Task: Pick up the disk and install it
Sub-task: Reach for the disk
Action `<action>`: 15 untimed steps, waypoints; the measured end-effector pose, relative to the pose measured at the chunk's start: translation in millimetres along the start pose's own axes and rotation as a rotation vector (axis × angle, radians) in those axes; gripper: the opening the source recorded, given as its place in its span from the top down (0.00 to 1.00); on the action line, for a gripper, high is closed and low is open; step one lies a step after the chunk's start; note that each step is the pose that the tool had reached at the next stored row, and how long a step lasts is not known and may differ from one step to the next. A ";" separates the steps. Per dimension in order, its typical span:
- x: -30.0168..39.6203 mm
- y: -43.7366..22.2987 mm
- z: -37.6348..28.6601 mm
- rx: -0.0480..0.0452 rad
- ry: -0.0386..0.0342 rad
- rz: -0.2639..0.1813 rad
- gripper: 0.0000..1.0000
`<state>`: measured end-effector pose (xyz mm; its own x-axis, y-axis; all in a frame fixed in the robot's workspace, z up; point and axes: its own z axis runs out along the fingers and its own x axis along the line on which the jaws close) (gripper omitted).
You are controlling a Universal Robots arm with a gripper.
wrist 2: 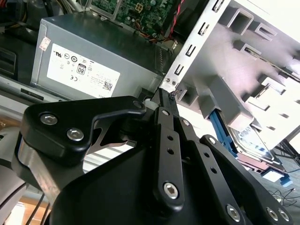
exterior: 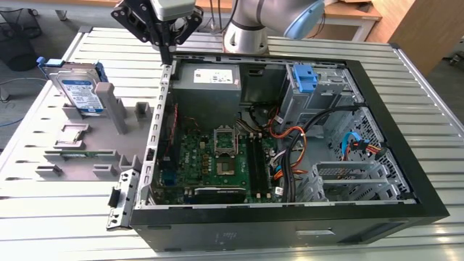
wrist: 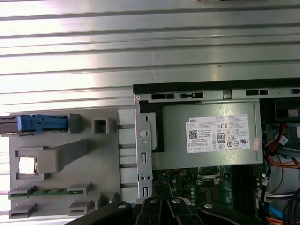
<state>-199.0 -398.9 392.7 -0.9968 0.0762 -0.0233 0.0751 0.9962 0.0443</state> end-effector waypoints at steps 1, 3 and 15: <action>0.9 -0.1 -0.1 0.0001 0.0000 0.000 0.89; 2.9 -0.2 -0.1 0.0000 0.0000 0.000 0.89; 15.8 -1.2 -0.4 0.0001 0.0000 0.000 0.89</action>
<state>-214.8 -398.9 392.7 -0.9968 0.0762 -0.0232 0.0751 0.9962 0.0442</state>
